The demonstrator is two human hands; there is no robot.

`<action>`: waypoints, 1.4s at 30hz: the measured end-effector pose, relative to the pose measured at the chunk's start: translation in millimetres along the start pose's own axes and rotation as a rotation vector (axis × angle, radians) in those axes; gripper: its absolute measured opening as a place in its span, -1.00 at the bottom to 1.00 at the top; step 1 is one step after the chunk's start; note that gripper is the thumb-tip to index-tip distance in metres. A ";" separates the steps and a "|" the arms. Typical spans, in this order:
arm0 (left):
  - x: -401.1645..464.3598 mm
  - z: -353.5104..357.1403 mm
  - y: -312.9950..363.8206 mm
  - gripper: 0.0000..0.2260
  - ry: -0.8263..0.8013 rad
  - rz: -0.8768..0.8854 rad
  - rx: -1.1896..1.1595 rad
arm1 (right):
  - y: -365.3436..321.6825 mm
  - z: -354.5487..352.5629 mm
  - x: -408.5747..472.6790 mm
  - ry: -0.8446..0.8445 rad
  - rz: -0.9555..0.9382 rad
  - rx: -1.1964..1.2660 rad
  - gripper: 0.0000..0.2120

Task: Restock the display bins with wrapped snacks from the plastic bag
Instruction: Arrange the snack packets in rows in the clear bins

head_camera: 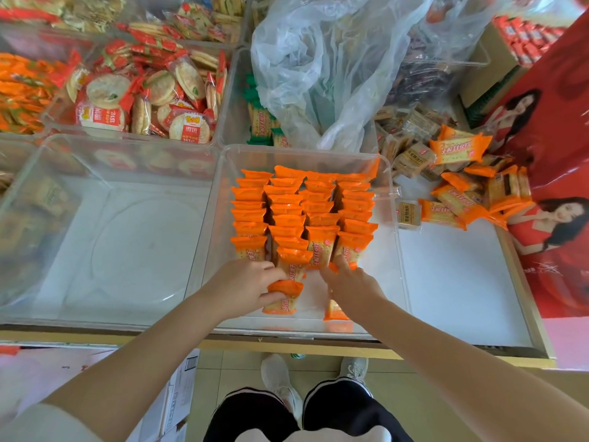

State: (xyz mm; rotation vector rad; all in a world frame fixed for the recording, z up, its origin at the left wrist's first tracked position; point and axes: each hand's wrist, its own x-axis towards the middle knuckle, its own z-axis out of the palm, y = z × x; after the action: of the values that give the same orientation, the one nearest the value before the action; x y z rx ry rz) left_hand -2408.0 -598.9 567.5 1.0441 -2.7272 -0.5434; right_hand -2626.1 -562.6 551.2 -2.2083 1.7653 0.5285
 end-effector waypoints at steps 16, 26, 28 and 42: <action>63.0 3.4 22.9 -0.71 0.089 0.135 0.256 | 57.7 -79.9 -12.3 0.068 -0.005 0.185 -0.77; 97.6 29.3 25.0 -0.77 0.009 -0.014 0.434 | 32.4 -64.9 25.2 0.268 0.041 -0.241 -0.80; 90.3 28.3 19.1 -0.72 0.029 -0.025 0.433 | 34.9 -54.0 30.4 0.295 0.061 -0.193 -0.70; 152.8 -0.5 82.2 -0.73 0.148 0.036 0.019 | 259.3 -40.7 32.5 0.368 0.519 0.354 -0.69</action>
State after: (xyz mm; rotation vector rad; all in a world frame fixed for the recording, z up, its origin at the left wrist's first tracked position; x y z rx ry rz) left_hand -2571.1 -645.1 604.7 0.9958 -2.6211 -0.4185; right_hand -2867.7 -666.6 578.8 -1.6751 2.4157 -0.1142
